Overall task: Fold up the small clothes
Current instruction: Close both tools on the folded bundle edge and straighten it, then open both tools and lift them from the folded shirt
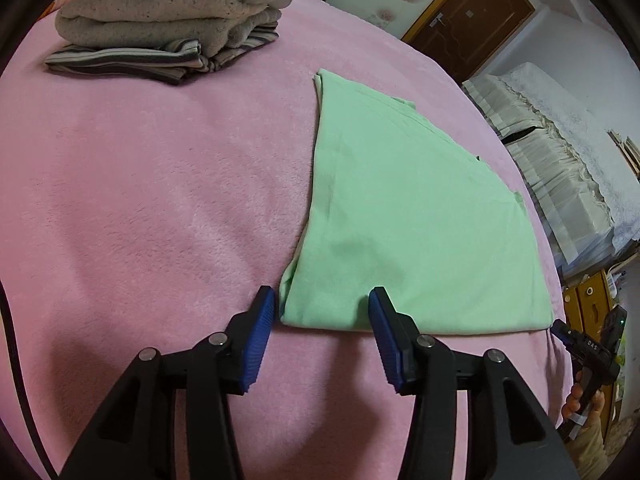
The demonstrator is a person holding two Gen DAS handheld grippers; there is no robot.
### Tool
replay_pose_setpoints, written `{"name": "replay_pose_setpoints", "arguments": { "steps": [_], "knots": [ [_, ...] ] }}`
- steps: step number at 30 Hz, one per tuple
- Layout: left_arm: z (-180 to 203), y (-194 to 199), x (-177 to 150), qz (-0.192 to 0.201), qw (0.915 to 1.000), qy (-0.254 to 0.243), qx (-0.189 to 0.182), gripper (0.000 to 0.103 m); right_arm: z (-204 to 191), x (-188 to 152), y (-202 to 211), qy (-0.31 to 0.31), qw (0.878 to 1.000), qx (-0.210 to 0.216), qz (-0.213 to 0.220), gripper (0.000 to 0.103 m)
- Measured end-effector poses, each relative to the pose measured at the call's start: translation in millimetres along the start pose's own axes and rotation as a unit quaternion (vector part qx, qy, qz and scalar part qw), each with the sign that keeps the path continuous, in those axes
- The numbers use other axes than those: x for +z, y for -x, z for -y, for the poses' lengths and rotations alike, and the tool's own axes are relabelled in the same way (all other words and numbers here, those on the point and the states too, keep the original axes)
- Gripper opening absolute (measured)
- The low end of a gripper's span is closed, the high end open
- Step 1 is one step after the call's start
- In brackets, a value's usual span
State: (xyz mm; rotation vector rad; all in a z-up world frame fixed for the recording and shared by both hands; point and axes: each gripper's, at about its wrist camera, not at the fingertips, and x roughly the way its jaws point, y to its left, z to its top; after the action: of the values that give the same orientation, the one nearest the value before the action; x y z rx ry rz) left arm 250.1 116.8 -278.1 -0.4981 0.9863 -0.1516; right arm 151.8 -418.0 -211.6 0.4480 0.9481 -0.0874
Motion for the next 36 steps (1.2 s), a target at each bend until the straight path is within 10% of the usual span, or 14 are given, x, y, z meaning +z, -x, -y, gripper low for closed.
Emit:
{"name": "replay_pose_setpoints", "arguments": {
  "steps": [6, 9, 36],
  "knots": [
    [-2, -1, 3, 0.004, 0.9998, 0.014, -0.011, 0.043, -3, 3, -16, 0.006, 1.0, 0.014, -0.005, 0.03],
    [2, -3, 2, -0.006, 0.9999, 0.001, 0.011, 0.011, -4, 2, -20, 0.006, 1.0, 0.012, -0.008, 0.011],
    [10, 5, -8, 0.0, 0.9964, -0.025, 0.081, 0.008, -6, -13, -16, 0.011, 0.999, -0.046, -0.001, 0.007]
  ]
}}
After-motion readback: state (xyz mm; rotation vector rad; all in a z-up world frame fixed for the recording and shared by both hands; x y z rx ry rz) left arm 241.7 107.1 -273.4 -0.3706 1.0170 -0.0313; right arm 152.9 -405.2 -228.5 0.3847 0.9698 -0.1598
